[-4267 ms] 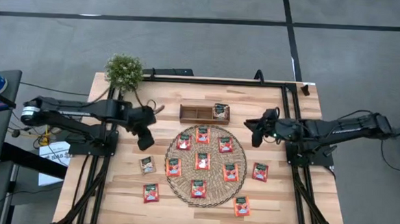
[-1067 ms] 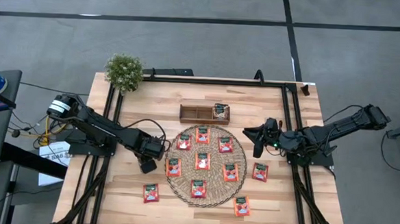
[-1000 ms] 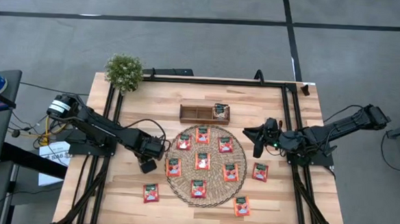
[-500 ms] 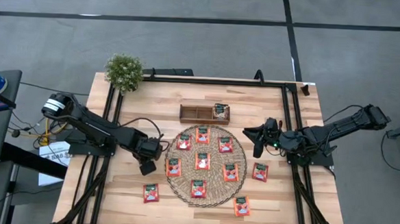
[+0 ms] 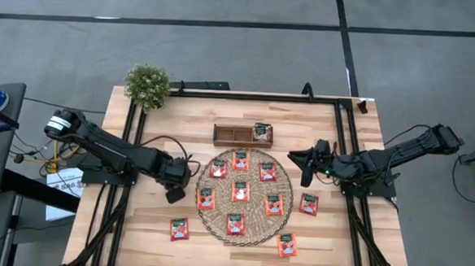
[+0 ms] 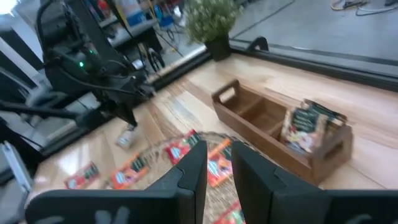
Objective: Pick & Place Tea
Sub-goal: Put the brown tea bag into the right section of the wooden organizer
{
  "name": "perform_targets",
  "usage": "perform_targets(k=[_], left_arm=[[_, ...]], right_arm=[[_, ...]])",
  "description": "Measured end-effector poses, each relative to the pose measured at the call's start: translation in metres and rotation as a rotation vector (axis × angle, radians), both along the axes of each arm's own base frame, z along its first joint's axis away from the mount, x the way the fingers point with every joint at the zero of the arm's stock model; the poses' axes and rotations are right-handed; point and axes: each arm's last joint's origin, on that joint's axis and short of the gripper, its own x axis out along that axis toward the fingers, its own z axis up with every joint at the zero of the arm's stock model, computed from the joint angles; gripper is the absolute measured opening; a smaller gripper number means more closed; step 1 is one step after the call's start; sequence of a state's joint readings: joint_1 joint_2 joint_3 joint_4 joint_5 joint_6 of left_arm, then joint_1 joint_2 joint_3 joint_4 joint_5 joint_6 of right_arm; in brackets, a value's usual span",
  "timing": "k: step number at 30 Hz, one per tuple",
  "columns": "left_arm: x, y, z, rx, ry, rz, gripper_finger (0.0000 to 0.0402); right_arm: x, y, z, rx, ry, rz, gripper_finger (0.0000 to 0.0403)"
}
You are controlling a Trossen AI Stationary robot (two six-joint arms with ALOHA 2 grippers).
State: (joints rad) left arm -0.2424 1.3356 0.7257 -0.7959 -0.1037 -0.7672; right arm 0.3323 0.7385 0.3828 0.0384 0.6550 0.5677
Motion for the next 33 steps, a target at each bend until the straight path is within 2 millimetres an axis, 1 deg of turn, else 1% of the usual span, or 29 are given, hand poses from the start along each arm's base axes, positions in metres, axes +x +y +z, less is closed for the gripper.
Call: perform_targets(k=[3, 6, 13, 16, 19, 21, 25, 30, 33], left_arm=[[0.011, 0.0, 0.019, 0.082, -0.061, -0.044, 0.0], [0.024, 0.002, 0.042, 0.155, -0.138, -0.082, 0.0], [0.048, 0.016, 0.098, 0.344, -0.294, -0.161, 0.0], [0.057, 0.024, 0.119, 0.429, -0.35, -0.187, 0.0], [0.066, 0.031, 0.135, 0.492, -0.422, -0.205, 0.0], [0.074, 0.037, 0.141, 0.527, -0.464, -0.211, 0.0], [0.091, 0.046, 0.146, 0.579, -0.509, -0.216, 0.0], [0.112, 0.051, 0.136, 0.609, -0.457, -0.267, 0.0], [0.122, 0.05, 0.13, 0.602, -0.442, -0.288, 0.0]], right_arm=[[0.004, 0.0, 0.004, 0.013, -0.049, -0.003, 0.0066], [0.01, -0.001, 0.006, -0.007, -0.071, 0.051, 0.0066], [0.033, -0.01, 0.005, 0.031, -0.143, 0.138, 0.0069], [0.044, -0.016, 0.002, 0.046, -0.168, 0.171, 0.008], [0.056, -0.022, 0.003, 0.054, -0.168, 0.192, 0.0099], [0.066, -0.027, 0.007, 0.044, -0.16, 0.212, 0.0114], [0.089, -0.039, 0.017, 0.01, -0.137, 0.229, 0.0146], [0.116, -0.06, 0.028, 0.001, -0.074, 0.197, 0.0175], [0.126, -0.072, 0.033, -0.005, -0.005, 0.181, 0.0185]])
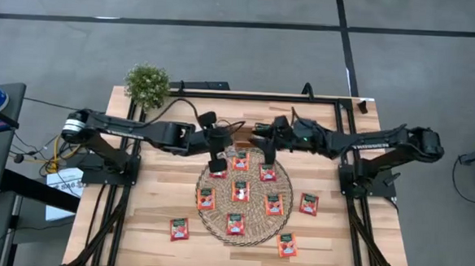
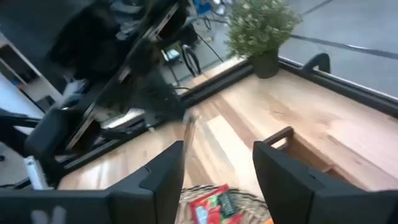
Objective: Pick & Place Tea
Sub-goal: Put the brown tea bag into the right section of the wooden organizer
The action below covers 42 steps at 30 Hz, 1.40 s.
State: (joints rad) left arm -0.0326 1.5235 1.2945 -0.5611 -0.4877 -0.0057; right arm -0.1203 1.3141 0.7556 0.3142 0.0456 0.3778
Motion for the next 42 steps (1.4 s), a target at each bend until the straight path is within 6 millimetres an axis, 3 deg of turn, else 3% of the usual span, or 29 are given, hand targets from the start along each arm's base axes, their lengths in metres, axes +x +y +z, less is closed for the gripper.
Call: perform_targets(k=[7, 18, 42], left_arm=[[0.006, 0.0, -0.008, 0.012, 0.024, -0.014, 0.0], [0.007, 0.007, -0.007, 0.027, 0.017, 0.003, 0.0], [0.012, 0.008, -0.002, 0.018, -0.041, -0.039, 0.0]], right_arm=[[0.02, -0.017, 0.009, 0.029, 0.082, 0.068, 0.0187], [0.049, -0.024, 0.005, 0.075, 0.124, 0.164, 0.0182], [0.049, -0.028, 0.003, 0.09, 0.167, 0.156, 0.013]])
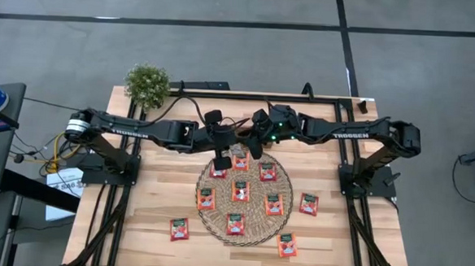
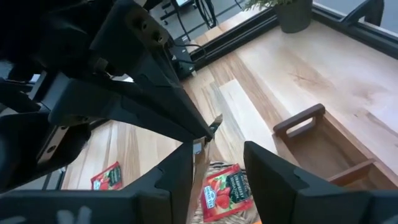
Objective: Pick & Place Tea
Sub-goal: Put the brown tea bag into the right section of the wooden organizer
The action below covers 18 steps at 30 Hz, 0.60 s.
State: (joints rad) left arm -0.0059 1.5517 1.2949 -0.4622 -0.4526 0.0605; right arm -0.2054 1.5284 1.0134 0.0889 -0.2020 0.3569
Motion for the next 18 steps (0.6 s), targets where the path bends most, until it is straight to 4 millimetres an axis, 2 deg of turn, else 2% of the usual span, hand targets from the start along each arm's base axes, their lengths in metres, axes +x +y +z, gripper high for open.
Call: perform_targets(k=[6, 13, 18], left_arm=[[0.0001, -0.0002, 0.0, -0.004, -0.001, -0.005, 0.0], [0.0001, -0.0001, 0.0, -0.004, -0.001, -0.004, 0.0], [0.0001, -0.0002, 0.0, -0.004, -0.001, -0.004, 0.0]], right_arm=[[-0.0001, 0.0, 0.0, -0.015, 0.0, 0.008, 0.0091], [-0.0001, 0.0002, 0.0001, -0.034, -0.001, 0.017, 0.0013], [-0.0004, -0.0001, -0.0004, -0.043, 0.005, 0.014, 0.0005]])
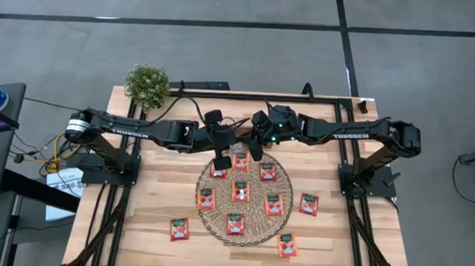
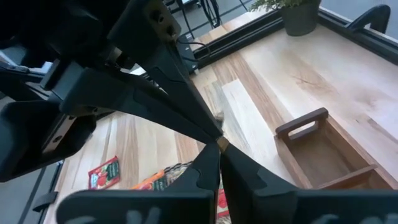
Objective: Pick & Place Tea
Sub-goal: Put the brown tea bag into the right section of the wooden organizer
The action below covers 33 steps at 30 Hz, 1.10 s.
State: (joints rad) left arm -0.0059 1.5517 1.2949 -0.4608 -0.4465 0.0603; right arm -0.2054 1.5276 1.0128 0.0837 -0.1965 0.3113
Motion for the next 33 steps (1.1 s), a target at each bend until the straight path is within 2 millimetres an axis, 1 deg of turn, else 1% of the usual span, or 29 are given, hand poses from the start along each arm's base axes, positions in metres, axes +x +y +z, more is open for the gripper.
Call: perform_targets(k=[24, 27, 30, 33], left_arm=[[0.0, 0.001, 0.001, 0.012, -0.012, 0.022, 0.0], [-0.003, 0.001, -0.002, 0.036, 0.024, 0.058, 0.0], [-0.009, 0.003, -0.007, 0.074, 0.117, 0.093, 0.0], [-0.016, 0.005, -0.013, 0.069, 0.202, 0.11, 0.0]], right_arm=[[-0.001, -0.004, -0.001, -0.025, 0.017, -0.07, 0.0], [-0.004, -0.009, -0.006, -0.018, 0.066, -0.092, 0.0], [-0.011, -0.017, -0.01, -0.019, 0.14, -0.144, 0.0], [-0.017, -0.027, -0.012, -0.026, 0.181, -0.191, 0.0]])
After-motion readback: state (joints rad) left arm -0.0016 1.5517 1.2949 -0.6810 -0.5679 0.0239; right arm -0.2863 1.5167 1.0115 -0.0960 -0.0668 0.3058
